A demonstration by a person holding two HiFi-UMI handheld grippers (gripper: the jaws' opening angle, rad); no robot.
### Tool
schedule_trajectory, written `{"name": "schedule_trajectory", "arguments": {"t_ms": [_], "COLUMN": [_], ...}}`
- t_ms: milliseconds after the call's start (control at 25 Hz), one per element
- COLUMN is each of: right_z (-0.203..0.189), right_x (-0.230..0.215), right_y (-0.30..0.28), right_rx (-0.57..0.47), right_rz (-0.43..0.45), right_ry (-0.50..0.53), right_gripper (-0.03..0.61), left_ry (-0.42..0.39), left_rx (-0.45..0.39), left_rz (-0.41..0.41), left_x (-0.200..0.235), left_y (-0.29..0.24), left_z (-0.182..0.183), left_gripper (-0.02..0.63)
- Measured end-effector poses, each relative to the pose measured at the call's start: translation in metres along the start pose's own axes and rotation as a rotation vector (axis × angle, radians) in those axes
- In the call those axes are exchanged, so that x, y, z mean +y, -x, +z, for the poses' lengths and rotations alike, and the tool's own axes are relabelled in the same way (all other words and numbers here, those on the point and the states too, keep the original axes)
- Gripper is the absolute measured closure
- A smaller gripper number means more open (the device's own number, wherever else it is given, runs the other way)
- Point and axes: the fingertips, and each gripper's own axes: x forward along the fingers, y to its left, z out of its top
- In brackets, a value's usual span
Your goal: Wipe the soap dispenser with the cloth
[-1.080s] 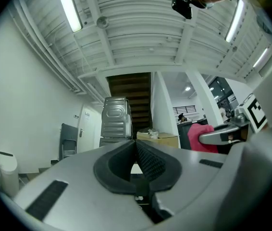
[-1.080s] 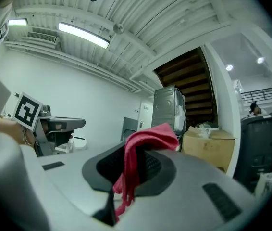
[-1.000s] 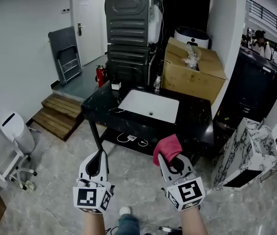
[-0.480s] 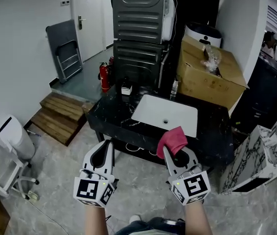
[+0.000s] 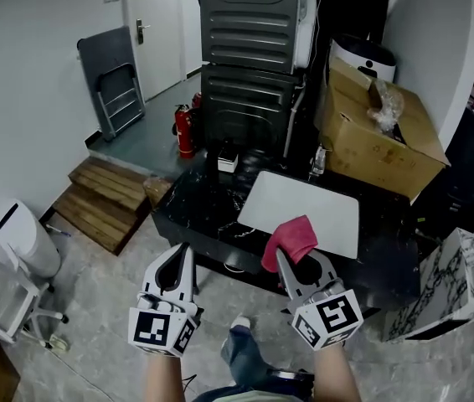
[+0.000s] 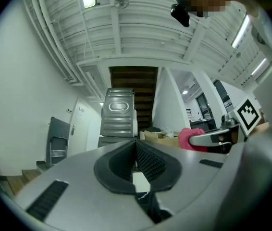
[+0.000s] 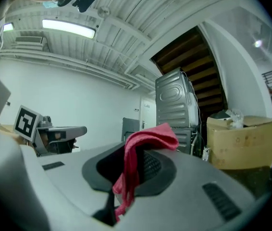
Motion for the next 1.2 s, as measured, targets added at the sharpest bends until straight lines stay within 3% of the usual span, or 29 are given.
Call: {"name": "schedule_trajectory", "arguments": {"t_ms": [200,400,720,960,1200], "right_z": [-0.006,-0.017,-0.038,-0.052,-0.073], "right_x": [-0.026,-0.060,-0.114,-0.147,-0.157], "right_y": [-0.062,-0.139,-0.225,-0.251,-0.275], "right_rx": [-0.070,-0.083,-0.042,-0.020,0.038], "right_rz": [0.015,0.000,-0.029,-0.064,-0.094], "right_ry": [-0.053,-0.119,-0.090,-0.119,-0.117], "right_gripper": [0.529,0.528,0.528,0.526,0.526], "left_ry": [0.037,-0.007,0.066,0.018,0.036], "left_rx": [0.028,0.077,0.133,0.198,0.248], "left_rz": [-0.038,-0.060,-0.096,-0.231,-0.305], "left_x": [0.031,0.072,0.126,0.120,0.126], "left_y": [-0.057,-0.127,-0.244,-0.305,-0.357], "left_z": [-0.027,-0.049,-0.091,-0.127,-0.165], "left_gripper": [0.601,0.601,0.600,0.405,0.393]}}
